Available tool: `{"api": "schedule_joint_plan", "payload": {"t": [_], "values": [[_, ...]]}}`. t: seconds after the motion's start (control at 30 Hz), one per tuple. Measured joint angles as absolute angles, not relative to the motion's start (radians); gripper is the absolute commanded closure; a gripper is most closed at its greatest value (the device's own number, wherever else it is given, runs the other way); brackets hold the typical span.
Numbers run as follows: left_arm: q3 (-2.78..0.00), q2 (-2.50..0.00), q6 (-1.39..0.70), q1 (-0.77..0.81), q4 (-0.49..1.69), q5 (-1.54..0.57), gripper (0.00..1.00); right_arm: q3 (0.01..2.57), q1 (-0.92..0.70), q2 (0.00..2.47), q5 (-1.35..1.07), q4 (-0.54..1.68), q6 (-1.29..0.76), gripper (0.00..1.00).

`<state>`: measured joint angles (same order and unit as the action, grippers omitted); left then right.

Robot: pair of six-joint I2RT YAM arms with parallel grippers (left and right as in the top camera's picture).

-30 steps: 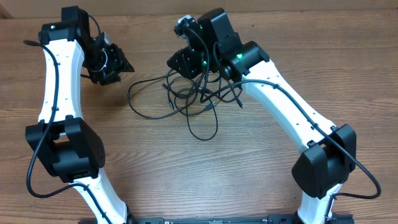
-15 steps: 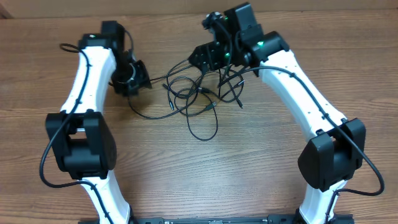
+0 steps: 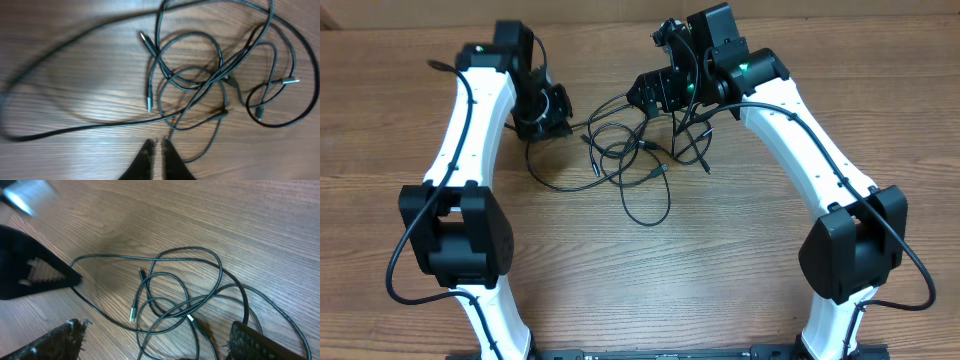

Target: Untangle cables

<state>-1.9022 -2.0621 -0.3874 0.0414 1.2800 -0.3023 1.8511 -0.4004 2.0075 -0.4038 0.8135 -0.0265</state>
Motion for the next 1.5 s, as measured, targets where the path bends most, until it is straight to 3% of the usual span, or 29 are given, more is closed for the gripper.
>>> {"api": "schedule_joint_plan", "payload": {"t": [0.03, 0.07, 0.13, 0.37, 0.43, 0.53, 0.57, 0.63, 0.67, 0.7, 0.97, 1.23, 1.5], "values": [[-1.923, -2.061, -0.389, 0.039, 1.299, -0.276, 0.28, 1.851, -0.402, 2.013, -0.403, 0.814, -0.027, 0.06], [-1.940, -2.061, -0.390, 0.037, 1.322, -0.245, 0.17, 1.851, -0.402, 2.015, -0.403, 0.814, -0.026, 0.05], [-1.954, -2.059, -0.397, 0.026, 1.361, -0.173, 0.08, 1.851, -0.404, 2.019, -0.403, 0.814, -0.026, 0.05], [-1.908, -2.057, -0.412, -0.027, 1.369, -0.007, 0.07, 1.851, -0.412, 2.022, -0.403, 0.814, -0.027, 0.00], [-1.857, -2.057, -0.412, -0.032, 1.326, 0.011, 0.10, 1.851, -0.413, 2.022, -0.404, 0.815, -0.026, 0.00], [-1.766, -2.057, -0.413, -0.027, 1.235, 0.002, 0.24, 1.851, -0.413, 2.022, -0.403, 0.816, -0.026, 0.00], [-1.744, -2.057, -0.410, -0.024, 1.211, -0.010, 0.34, 1.851, -0.413, 2.022, -0.403, 0.816, -0.027, 0.00], [-1.691, -2.057, -0.407, -0.012, 1.150, -0.054, 0.80, 1.851, -0.413, 2.022, -0.403, 0.816, -0.026, 0.00], [-1.673, -2.057, -0.407, -0.005, 1.130, -0.081, 0.92, 1.851, -0.413, 2.022, -0.404, 0.816, -0.026, 0.00], [-1.664, -2.057, -0.407, 0.002, 1.116, -0.097, 0.96, 1.851, -0.413, 2.022, -0.403, 0.817, -0.026, 0.00], [-1.713, -2.057, -0.388, 0.033, 1.151, -0.224, 0.96, 1.851, -0.413, 2.022, -0.404, 0.817, -0.026, 0.00], [-1.996, -2.057, -0.398, 0.033, 1.198, -0.440, 0.96, 1.851, -0.413, 2.025, -0.416, 0.825, -0.027, 0.00], [-2.112, -2.057, -0.547, 0.033, 1.190, -0.518, 0.96, 1.850, -0.416, 2.062, -0.611, 0.821, -0.006, 0.00]]}}
